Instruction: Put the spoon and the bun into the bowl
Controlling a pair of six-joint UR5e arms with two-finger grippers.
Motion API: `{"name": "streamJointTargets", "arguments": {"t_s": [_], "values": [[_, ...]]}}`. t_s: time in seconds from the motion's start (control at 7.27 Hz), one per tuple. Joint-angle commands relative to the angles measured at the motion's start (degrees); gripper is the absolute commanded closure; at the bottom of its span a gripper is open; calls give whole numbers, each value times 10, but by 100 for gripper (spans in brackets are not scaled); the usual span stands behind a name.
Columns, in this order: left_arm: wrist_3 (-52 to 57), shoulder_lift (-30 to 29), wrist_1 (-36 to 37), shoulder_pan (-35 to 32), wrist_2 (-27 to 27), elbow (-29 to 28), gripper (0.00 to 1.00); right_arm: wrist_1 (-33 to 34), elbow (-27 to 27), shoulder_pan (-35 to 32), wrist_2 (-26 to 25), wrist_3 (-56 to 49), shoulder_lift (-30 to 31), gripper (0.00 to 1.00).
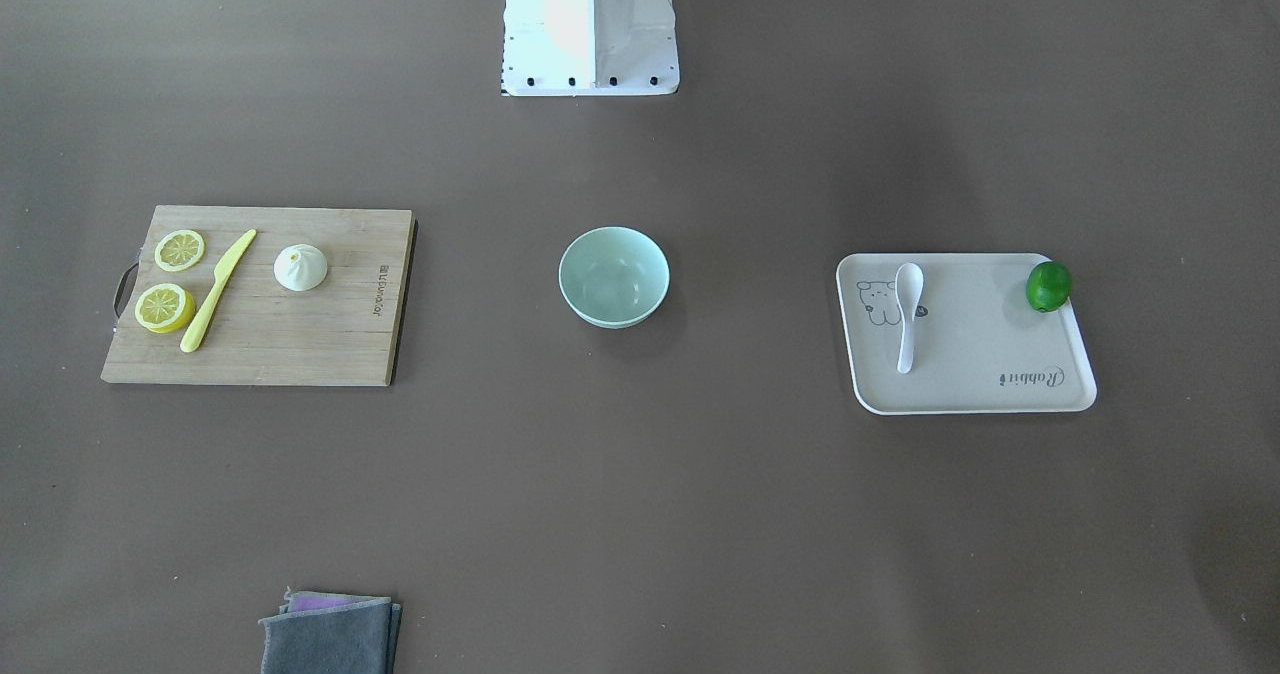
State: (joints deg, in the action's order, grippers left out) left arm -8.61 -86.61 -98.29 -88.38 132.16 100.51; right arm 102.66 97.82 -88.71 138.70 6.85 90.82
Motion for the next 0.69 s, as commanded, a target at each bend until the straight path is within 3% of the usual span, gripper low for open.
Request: {"name": "streamJointTargets", "arguments": {"t_s": [0.0, 0.28, 0.55], "values": [[0, -3, -2, 1, 6, 2, 2, -1, 4, 2, 1, 1, -4, 0], [0, -35, -6, 4, 6, 6, 2, -11, 30, 3, 0, -3, -7, 0], [0, -85, -12, 60, 6, 6, 2, -21, 40, 45, -6, 0, -30, 0]]}}
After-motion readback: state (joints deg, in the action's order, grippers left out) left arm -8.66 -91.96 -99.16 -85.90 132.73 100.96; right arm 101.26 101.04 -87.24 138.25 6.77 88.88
